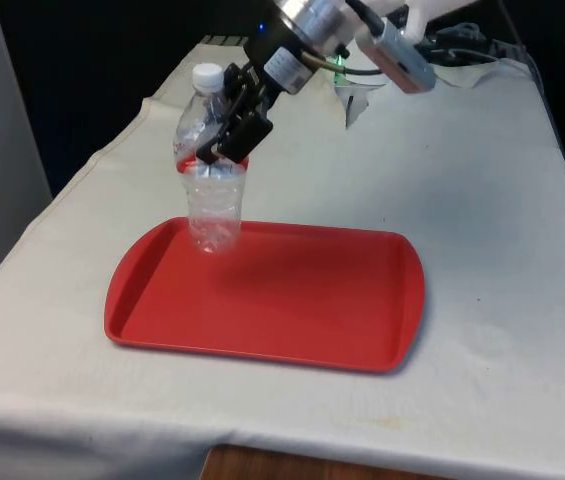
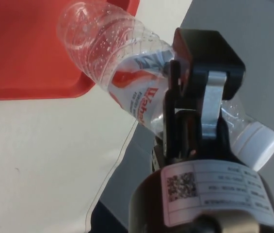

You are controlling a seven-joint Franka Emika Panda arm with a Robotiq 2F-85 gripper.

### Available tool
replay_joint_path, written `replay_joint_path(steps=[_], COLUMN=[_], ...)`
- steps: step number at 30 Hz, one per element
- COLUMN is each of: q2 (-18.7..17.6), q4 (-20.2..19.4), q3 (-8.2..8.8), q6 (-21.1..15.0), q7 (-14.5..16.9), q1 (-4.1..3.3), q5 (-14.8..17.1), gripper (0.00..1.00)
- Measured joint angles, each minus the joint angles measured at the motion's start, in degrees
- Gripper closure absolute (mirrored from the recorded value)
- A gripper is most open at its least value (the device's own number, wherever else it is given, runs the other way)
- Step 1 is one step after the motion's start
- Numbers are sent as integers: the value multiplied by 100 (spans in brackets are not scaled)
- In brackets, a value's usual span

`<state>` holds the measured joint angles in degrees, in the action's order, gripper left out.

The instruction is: Place the bottle upright on the tray.

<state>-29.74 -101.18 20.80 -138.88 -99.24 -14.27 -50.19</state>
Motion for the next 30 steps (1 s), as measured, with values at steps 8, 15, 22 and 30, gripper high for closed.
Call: replay_joint_path(steps=[8,15,22,30], q2=[-223,-332,-441,-487], q4=[120,155,195,206], q3=[-11,-23,-29,-29], q6=[-57,-63,-132,-264], q7=[-201,-304,-424,-470], q1=[-11,-17,-6,23], q5=[-23,-34,-34,46], gripper=[67,67,67,67])
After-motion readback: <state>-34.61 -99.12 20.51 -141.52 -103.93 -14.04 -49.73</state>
